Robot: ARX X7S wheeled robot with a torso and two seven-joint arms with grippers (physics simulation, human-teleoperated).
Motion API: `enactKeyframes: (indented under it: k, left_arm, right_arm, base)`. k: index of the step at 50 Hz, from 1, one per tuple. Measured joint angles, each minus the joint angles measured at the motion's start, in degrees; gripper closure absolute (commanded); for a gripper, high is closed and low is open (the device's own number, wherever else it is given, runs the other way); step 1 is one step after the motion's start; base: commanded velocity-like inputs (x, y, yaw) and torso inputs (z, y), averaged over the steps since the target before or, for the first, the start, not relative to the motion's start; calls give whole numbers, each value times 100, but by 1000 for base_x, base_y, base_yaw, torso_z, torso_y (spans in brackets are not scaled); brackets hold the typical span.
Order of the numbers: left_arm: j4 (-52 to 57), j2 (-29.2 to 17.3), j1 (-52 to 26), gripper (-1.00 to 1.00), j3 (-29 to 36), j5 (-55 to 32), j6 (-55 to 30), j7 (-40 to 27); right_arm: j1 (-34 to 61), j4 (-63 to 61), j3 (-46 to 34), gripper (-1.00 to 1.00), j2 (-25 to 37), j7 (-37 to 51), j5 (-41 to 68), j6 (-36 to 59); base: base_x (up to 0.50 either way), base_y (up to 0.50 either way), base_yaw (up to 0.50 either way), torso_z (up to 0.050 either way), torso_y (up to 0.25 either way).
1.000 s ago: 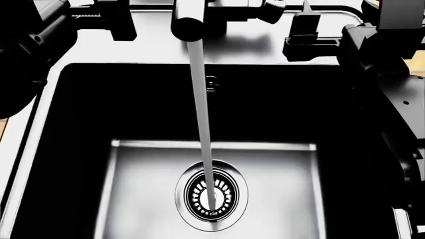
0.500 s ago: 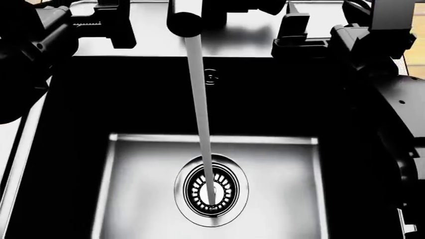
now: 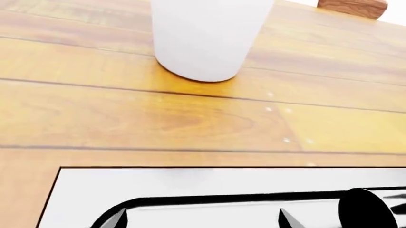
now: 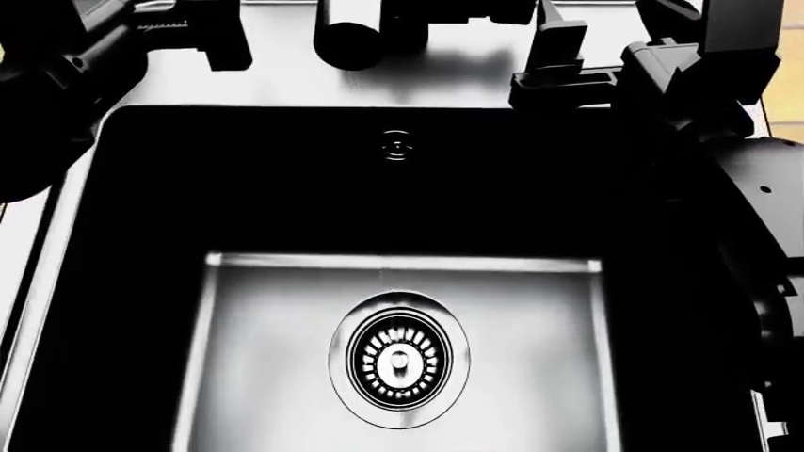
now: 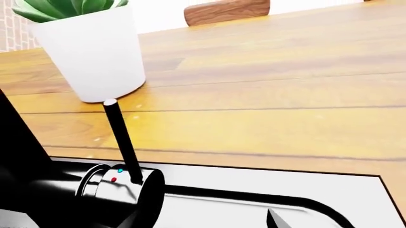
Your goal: Pick the eggplants and mangos from the sink and place them in one bowl. Place the bell pepper in the other bowl. Then turn off the sink faucet.
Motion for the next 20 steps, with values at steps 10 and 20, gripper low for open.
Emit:
enactKeyframes:
  k: [10,20]
  left_arm:
    - [-271,116,-80,-100,40,81,89,110]
    - [-121,115,-78,-100,25,35,32,2]
  right_arm:
    - [3,-4,-24,-100,9,12,8,-15]
    - [6,-2,-78,-100,3,210,79,-76]
  base:
    - [0,0,0,0,0]
    - [0,0,0,0,0]
